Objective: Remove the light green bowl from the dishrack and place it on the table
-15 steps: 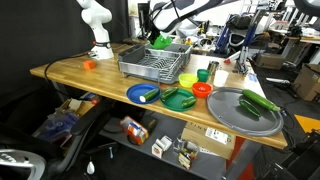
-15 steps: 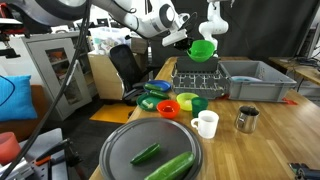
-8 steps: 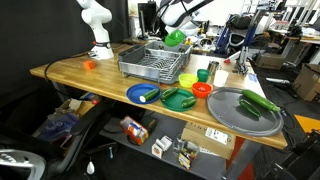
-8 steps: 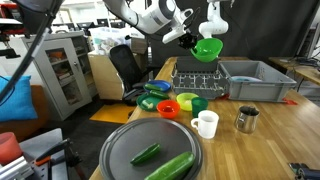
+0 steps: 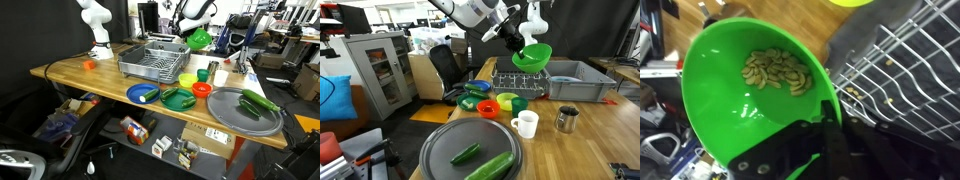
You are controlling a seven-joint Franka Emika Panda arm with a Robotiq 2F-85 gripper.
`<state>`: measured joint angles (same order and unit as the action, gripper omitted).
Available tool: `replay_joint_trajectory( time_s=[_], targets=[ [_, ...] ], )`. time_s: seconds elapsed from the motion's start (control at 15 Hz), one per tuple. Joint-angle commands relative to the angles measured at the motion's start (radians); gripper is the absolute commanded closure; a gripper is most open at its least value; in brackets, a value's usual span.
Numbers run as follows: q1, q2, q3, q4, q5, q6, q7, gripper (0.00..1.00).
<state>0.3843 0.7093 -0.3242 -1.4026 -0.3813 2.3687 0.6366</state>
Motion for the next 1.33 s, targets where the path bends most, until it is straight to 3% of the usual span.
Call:
replay_joint_trajectory(
  time_s=[0.0, 0.27, 0.4, 0.47, 0.67, 1.0, 1.27],
  targets=[
    [0.027, -0.159, -0.019, -0.250, -0.070, -0.063, 0.202, 0.99],
    [-0.027, -0.320, 0.027, -0.513, -0.106, -0.108, 0.373, 0.99],
    [-0.051, -0.411, 0.033, -0.656, -0.163, -0.042, 0.454, 0.99],
    [-0.079, -0.315, 0.068, -0.525, -0.144, -0.118, 0.409, 0.96],
    [-0.101, -0.402, 0.086, -0.632, -0.168, -0.083, 0.450, 0.96],
    [-0.108, -0.396, 0.090, -0.623, -0.161, -0.089, 0.481, 0.99],
    [-0.185, -0.380, 0.090, -0.605, -0.138, -0.094, 0.585, 0.99]
  ],
)
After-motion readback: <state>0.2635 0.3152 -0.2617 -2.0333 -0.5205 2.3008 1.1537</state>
